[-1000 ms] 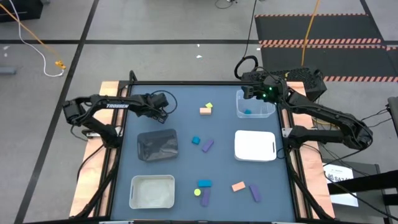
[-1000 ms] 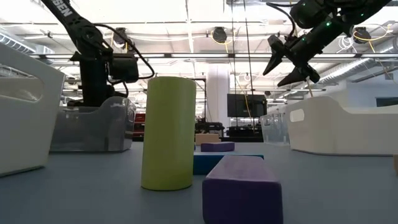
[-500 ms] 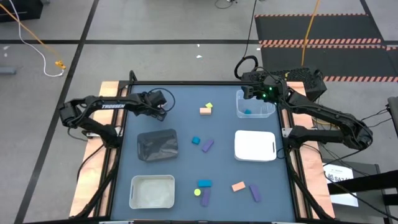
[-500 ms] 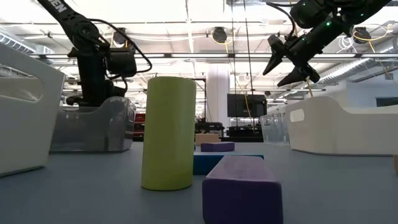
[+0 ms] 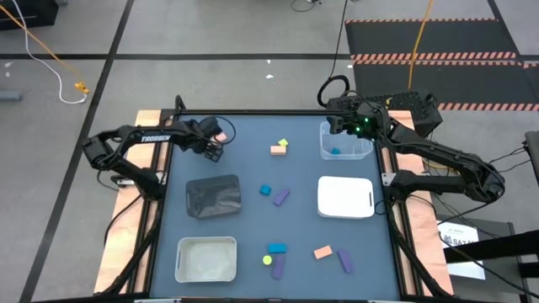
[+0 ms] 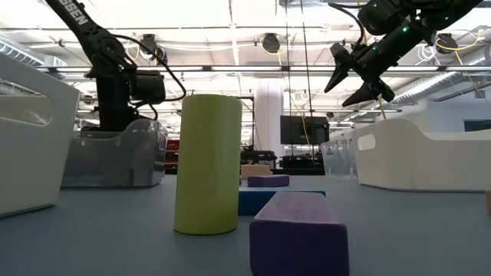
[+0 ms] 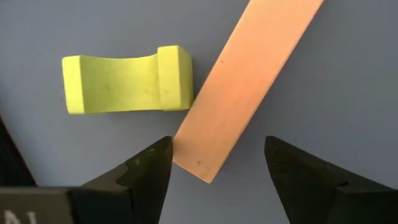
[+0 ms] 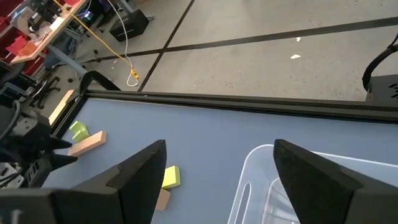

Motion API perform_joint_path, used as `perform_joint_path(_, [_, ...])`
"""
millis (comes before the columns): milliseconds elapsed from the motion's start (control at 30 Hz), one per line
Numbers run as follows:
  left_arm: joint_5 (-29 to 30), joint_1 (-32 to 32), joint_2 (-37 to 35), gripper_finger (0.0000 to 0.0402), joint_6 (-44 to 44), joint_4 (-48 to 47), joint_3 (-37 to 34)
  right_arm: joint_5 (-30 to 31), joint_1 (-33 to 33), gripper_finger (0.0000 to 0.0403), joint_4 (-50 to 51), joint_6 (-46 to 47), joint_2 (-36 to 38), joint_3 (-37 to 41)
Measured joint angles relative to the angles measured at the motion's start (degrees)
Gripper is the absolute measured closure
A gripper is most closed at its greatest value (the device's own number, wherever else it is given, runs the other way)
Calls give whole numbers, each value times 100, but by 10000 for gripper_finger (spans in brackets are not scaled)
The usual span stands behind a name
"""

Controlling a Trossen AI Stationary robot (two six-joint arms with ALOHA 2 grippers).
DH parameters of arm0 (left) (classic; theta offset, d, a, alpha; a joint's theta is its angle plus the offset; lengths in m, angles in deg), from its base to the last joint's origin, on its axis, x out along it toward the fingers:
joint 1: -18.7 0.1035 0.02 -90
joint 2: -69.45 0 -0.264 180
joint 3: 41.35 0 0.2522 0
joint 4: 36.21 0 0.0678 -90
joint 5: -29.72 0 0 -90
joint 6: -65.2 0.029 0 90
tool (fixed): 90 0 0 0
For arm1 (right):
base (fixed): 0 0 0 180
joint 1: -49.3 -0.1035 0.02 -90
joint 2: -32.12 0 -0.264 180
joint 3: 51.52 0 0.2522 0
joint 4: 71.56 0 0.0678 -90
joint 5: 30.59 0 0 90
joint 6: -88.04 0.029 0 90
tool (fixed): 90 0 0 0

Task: Sort & place blocks by color
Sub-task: Put the top left orange block into the black bin

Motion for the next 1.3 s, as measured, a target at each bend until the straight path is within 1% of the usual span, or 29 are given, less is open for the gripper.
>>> perform_joint_path(167, [-168, 209, 0, 143, 251, 107, 0, 0, 0, 115, -9, -5, 0, -1])
perform_joint_path(300, [-604, 353, 13, 163, 399, 143, -4, 22, 0, 115, -24, -17, 0, -2])
perform_joint_path(500, [-692, 370, 13, 208, 395, 163, -4, 24, 0, 115, -24, -20, 0, -2])
perform_joint_path(633, [-615, 374, 13, 243, 398, 437, -4, 24, 0, 115, -24, -22, 0, -2])
perform_joint_path(733, [-608, 374, 13, 279, 371, 594, -4, 24, 0, 115, -24, -22, 0, -2])
perform_joint_path(867, [-611, 372, 9, 341, 330, 644, -4, 24, 0, 115, -25, -22, 0, -2])
perform_joint_path(1000, [-693, 372, 4, 345, 105, 602, 0, 24, 0, 115, -24, -24, 0, -2])
perform_joint_path(1067, [-951, 373, 2, 345, -8, 634, 0, 24, 0, 115, -24, -42, 0, -2])
perform_joint_path(1200, [-1992, 299, -48, 345, -422, 876, -6, 24, 0, 115, -24, -48, 0, -2])
perform_joint_path(1300, [-2635, 158, -180, 345, -696, 1565, -11, 26, 0, 115, -24, -88, -2, -2])
